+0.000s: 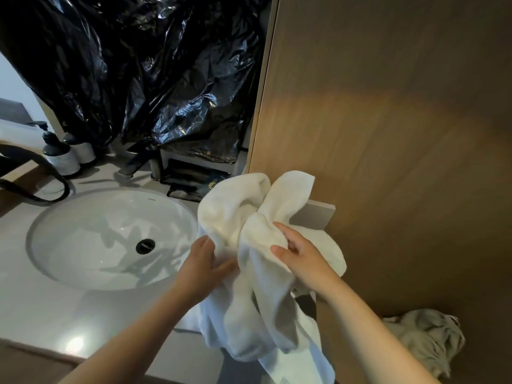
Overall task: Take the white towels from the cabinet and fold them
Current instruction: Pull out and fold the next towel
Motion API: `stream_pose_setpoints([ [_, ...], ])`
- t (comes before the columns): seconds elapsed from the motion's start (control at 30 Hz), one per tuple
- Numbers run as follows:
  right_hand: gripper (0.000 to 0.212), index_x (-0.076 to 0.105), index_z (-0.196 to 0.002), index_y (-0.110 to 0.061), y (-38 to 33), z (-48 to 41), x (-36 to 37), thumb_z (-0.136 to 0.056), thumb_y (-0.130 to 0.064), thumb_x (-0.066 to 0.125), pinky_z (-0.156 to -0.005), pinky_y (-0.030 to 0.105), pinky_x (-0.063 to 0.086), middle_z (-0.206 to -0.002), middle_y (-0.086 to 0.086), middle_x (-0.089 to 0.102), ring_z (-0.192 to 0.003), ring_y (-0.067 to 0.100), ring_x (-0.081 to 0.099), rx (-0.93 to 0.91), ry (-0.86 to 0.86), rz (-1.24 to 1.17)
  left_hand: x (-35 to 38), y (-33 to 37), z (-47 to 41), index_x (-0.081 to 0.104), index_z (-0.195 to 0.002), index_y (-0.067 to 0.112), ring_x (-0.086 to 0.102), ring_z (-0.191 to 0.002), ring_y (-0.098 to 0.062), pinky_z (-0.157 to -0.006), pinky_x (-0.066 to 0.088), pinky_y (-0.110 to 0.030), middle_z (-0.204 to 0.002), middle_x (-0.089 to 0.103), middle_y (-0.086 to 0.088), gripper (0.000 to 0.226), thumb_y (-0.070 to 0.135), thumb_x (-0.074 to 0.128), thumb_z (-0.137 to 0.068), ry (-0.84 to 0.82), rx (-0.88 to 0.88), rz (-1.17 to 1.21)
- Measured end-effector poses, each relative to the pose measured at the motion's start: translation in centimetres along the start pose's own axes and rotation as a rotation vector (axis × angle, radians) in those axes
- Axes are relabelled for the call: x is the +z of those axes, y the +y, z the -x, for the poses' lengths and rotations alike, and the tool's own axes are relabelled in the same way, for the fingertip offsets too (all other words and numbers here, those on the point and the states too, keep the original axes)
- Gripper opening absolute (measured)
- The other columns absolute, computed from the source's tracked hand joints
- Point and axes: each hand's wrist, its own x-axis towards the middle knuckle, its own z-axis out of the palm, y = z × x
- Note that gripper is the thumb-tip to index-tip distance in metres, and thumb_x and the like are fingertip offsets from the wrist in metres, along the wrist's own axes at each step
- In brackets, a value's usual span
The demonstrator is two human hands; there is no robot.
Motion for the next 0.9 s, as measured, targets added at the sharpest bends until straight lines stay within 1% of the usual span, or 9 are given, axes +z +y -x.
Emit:
stream_pose_setpoints([
  [0.1,0.059,0.045,-0.145,-0.032,0.6,0.3,-0.5,-0.091,-0.033,0.067,-0.104,0.031,0.045,-0.138,-0.010,0.052,-0.121,0.009,0.053,0.004,0.136,-0.017,-0.8,2.3,2.2,0.054,-0.102,0.021,0.053,-0.091,-0.004,-0.080,0.048,-0.031,-0.103,0.051,0.012,0.070,0.080,0.050,-0.065,0.069,-0.011,0.140],
  [0.2,0.054,0.053,-0.133,-0.033,0.7,0.8,-1.6,-0.084,-0.033,0.075,-0.085,0.020,0.049,-0.110,-0.004,0.065,-0.099,0.007,0.062,0.004,0.237,-0.020,-0.8,4.7,4.3,0.044,-0.114,0.031,0.048,-0.097,0.000,-0.082,0.042,-0.027,-0.105,0.045,0.022,0.084,0.089,0.054,-0.055,0.093,-0.027,0.194],
  [0.3,0.049,0.058,-0.125,-0.024,0.2,1.1,-2.7,-0.082,-0.041,0.075,-0.081,0.023,0.051,-0.097,-0.001,0.072,-0.090,0.009,0.068,0.131,0.134,-0.134,-0.2,5.6,4.2,0.039,-0.111,0.030,0.047,-0.097,-0.007,-0.080,0.040,-0.027,-0.104,0.045,0.017,0.082,0.085,0.063,-0.055,0.084,-0.086,0.143],
  [0.4,0.048,0.064,-0.090,-0.014,-0.6,1.6,-2.7,-0.074,-0.058,0.075,-0.058,0.026,0.043,-0.079,0.006,0.065,-0.064,0.013,0.059,0.235,-0.036,-0.098,0.3,5.8,3.3,0.042,-0.097,0.018,0.050,-0.090,-0.013,-0.073,0.043,-0.029,-0.099,0.049,0.007,0.069,0.071,0.070,-0.063,0.097,-0.159,0.115],
  [0.53,0.025,0.066,-0.117,-0.019,-3.4,1.9,-3.0,-0.095,-0.030,0.060,-0.086,0.033,0.053,-0.107,0.005,0.075,-0.099,0.019,0.070,0.107,-0.064,-0.329,-0.4,3.5,2.6,0.053,-0.102,0.015,0.057,-0.086,-0.016,-0.074,0.051,-0.036,-0.107,0.057,-0.003,0.052,0.055,0.073,-0.075,0.191,-0.204,0.158],
  [0.6,0.023,0.065,-0.118,-0.019,-5.8,2.1,-3.5,-0.099,-0.021,0.053,-0.085,0.028,0.052,-0.108,0.003,0.074,-0.099,0.014,0.070,0.018,-0.039,-0.379,-1.7,3.0,2.6,0.057,-0.101,0.021,0.059,-0.083,-0.011,-0.066,0.049,-0.031,-0.106,0.060,0.000,0.038,0.046,0.074,-0.078,0.253,-0.209,0.172],
  [0.73,0.022,0.063,-0.117,-0.018,-10.1,2.3,-4.2,-0.099,-0.021,0.052,-0.081,0.029,0.054,-0.104,0.004,0.075,-0.096,0.015,0.070,-0.112,-0.045,-0.360,-4.5,2.7,2.4,0.055,-0.078,0.011,0.052,-0.060,-0.011,-0.053,0.041,-0.025,-0.075,0.058,-0.001,0.032,0.033,0.078,-0.079,0.367,-0.092,0.116],
  [0.83,0.019,0.062,-0.114,-0.021,-13.0,2.2,-4.8,-0.099,-0.024,0.051,-0.069,0.024,0.055,-0.097,0.000,0.073,-0.091,0.014,0.070,-0.173,-0.020,-0.424,-5.7,2.2,1.9,0.050,-0.078,0.012,0.045,-0.069,-0.012,-0.060,0.034,-0.016,-0.085,0.051,-0.002,0.028,0.020,0.076,-0.081,0.413,-0.013,0.055],
  [0.9,0.021,0.060,-0.117,-0.020,-14.3,2.2,-4.7,-0.099,-0.026,0.050,-0.071,0.023,0.056,-0.101,0.001,0.072,-0.095,0.014,0.070,-0.190,0.007,-0.458,-6.4,2.1,1.6,0.053,-0.085,0.017,0.046,-0.082,-0.015,-0.071,0.033,-0.020,-0.094,0.052,-0.001,0.022,0.021,0.074,-0.082,0.417,-0.007,0.043],
])
